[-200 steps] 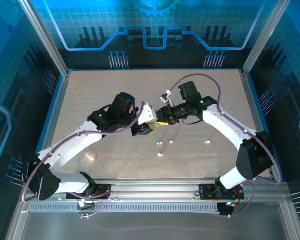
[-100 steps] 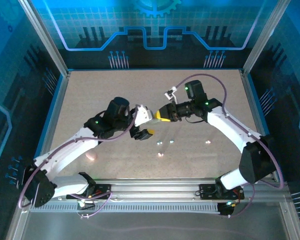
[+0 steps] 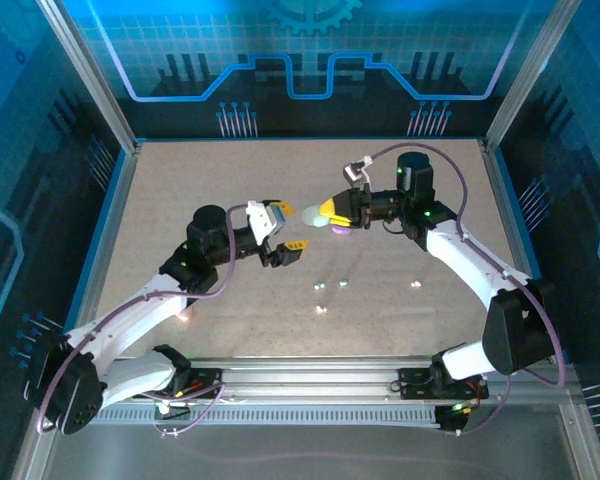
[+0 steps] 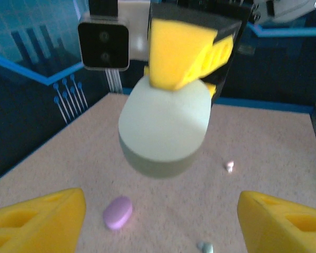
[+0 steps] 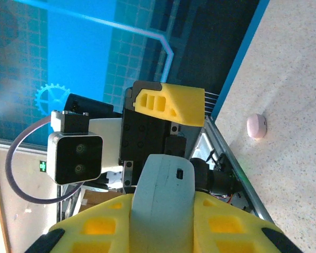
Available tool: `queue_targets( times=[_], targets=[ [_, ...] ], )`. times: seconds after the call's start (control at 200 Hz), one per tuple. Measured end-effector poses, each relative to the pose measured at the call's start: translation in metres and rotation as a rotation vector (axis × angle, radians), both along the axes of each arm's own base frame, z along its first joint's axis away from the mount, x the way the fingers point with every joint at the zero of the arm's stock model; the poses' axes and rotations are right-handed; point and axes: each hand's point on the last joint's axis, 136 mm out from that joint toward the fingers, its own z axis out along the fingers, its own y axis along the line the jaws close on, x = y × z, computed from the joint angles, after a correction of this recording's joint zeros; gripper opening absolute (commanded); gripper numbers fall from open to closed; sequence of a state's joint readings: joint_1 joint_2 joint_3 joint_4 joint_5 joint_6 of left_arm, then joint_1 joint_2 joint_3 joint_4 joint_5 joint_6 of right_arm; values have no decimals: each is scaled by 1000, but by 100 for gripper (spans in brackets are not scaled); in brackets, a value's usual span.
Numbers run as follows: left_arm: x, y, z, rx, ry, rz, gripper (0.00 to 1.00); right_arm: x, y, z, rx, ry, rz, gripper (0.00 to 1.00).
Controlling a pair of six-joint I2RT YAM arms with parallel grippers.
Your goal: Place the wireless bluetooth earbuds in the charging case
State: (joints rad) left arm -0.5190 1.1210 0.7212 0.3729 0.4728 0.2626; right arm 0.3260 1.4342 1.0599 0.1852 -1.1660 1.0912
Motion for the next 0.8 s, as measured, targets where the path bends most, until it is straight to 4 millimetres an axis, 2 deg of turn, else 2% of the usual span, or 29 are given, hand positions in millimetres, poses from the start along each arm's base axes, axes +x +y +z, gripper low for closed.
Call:
queue_targets(
  times=[0.215, 0.41, 0.55, 0.69, 0.8],
  targets=[
    [5, -14, 4, -55, -17, -48, 71, -1, 0, 6, 14, 21, 9, 14],
    [1, -27, 12, -97, -33, -98, 61, -1, 1, 9, 23, 13, 9, 15],
    [4, -29, 15, -118, -34, -98, 50, -2, 1, 10, 26, 15, 15, 15],
    [5, -29, 17, -127, -33, -96, 48, -3, 1, 10, 27, 15, 20, 16],
    [5, -29, 18, -133, -30, -97, 40, -3, 1, 11, 28, 15, 24, 17]
  ],
)
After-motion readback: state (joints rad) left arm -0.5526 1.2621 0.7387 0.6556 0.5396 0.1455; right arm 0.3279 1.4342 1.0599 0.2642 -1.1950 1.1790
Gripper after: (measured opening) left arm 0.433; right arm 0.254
